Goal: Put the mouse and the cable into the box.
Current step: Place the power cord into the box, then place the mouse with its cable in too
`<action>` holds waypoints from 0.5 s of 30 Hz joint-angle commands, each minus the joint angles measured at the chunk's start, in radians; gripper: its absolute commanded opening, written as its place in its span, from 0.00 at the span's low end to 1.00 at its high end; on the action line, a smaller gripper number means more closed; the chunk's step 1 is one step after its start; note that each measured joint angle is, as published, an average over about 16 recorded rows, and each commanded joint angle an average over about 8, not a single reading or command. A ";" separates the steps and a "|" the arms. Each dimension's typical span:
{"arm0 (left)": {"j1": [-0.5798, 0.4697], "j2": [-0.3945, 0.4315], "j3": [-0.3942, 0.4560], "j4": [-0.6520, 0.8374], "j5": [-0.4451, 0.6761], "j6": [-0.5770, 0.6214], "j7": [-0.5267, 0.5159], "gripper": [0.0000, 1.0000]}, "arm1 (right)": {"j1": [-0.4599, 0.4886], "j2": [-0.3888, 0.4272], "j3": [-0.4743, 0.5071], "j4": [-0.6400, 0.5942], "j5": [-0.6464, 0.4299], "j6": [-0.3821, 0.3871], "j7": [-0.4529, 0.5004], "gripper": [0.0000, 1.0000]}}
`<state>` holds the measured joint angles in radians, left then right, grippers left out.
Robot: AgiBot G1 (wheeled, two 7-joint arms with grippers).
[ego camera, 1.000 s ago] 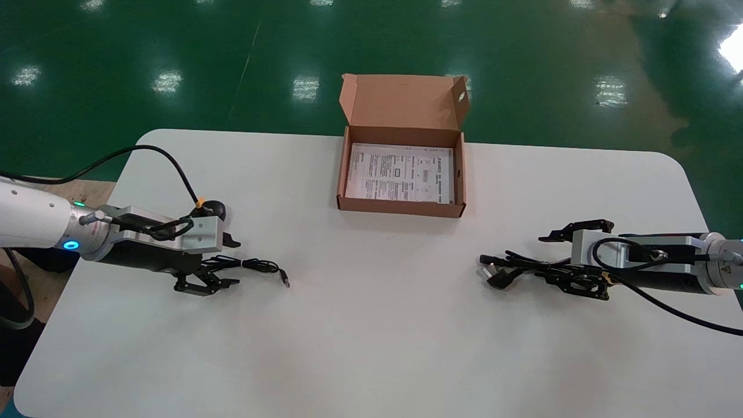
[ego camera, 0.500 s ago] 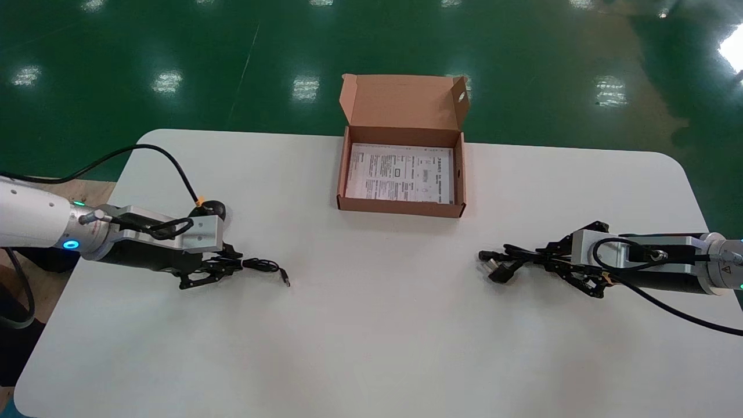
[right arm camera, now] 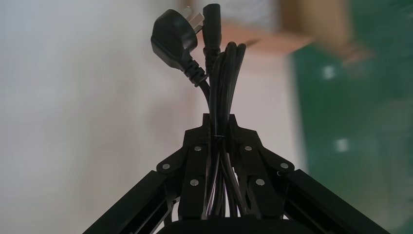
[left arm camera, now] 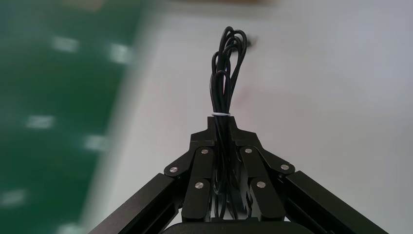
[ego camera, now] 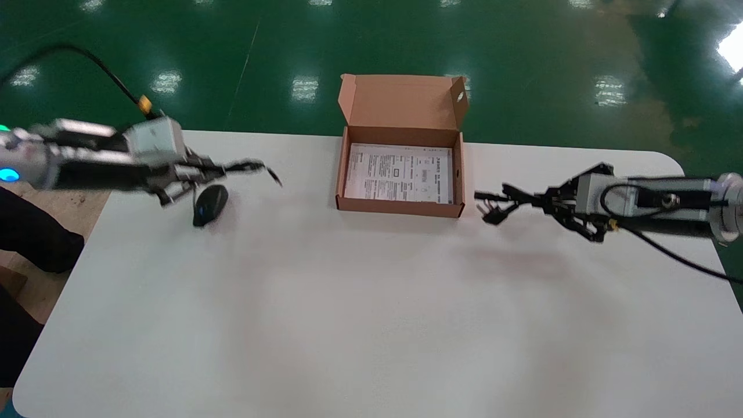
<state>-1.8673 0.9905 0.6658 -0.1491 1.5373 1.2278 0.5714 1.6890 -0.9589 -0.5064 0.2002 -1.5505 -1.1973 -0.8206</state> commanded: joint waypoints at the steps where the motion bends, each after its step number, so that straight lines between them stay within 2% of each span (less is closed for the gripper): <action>1: -0.040 -0.035 -0.032 -0.022 -0.042 -0.017 0.011 0.00 | 0.038 -0.002 0.007 0.025 0.009 -0.002 -0.004 0.00; 10: -0.088 -0.031 -0.123 -0.193 -0.171 -0.056 0.074 0.00 | 0.027 -0.213 0.027 0.037 0.024 0.266 -0.062 0.00; 15: -0.067 -0.013 -0.149 -0.233 -0.211 -0.064 0.105 0.00 | 0.004 -0.325 0.022 -0.005 0.017 0.362 -0.106 0.00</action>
<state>-1.9394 0.9733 0.5231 -0.3721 1.3371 1.1615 0.6745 1.6948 -1.2681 -0.4843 0.1987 -1.5291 -0.8529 -0.9269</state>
